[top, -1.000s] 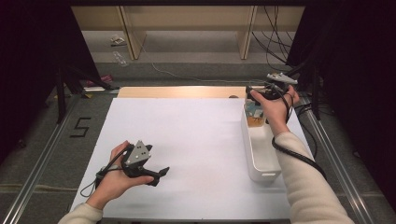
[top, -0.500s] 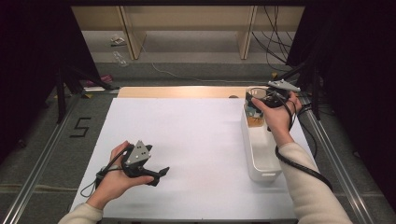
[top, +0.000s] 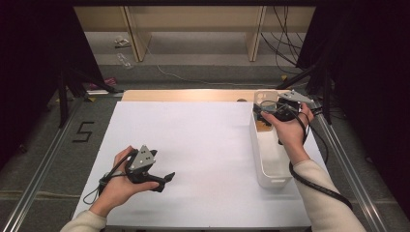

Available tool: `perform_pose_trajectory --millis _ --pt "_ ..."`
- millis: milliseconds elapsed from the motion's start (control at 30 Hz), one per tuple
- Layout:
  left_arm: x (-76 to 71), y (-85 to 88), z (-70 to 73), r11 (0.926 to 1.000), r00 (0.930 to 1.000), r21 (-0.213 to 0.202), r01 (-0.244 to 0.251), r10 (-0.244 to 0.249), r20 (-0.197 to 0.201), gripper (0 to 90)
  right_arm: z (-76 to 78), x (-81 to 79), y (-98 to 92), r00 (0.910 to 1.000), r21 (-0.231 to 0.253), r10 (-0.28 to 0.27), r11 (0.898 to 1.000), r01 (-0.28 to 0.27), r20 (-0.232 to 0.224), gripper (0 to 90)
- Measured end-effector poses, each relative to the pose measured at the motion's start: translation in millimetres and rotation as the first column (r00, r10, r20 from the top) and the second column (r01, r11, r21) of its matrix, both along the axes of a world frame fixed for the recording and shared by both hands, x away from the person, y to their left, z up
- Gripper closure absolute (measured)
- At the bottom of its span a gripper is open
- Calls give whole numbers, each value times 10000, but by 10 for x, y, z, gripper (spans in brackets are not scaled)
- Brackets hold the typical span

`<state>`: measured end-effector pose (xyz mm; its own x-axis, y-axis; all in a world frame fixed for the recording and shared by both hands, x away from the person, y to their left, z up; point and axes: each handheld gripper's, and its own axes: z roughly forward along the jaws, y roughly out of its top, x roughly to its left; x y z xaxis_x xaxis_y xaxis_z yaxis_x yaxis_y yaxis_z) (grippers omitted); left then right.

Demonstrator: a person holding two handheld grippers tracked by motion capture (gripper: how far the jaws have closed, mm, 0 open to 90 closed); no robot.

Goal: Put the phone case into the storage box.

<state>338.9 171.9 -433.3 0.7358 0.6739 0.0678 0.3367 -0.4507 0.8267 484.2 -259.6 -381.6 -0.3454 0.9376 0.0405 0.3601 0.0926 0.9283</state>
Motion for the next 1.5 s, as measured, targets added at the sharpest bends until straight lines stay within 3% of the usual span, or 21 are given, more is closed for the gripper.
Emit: perform_pose_trajectory --millis 800,1500 --pt "-3 8 15 9999 9999 -49 -114 115 40 46 0 -458 14 9897 -15 1423 9898 -1423 172 17" --pt "-6 11 20 9999 9999 -72 -127 128 65 46 3 -726 75 9646 -36 2631 9648 -2630 160 33"
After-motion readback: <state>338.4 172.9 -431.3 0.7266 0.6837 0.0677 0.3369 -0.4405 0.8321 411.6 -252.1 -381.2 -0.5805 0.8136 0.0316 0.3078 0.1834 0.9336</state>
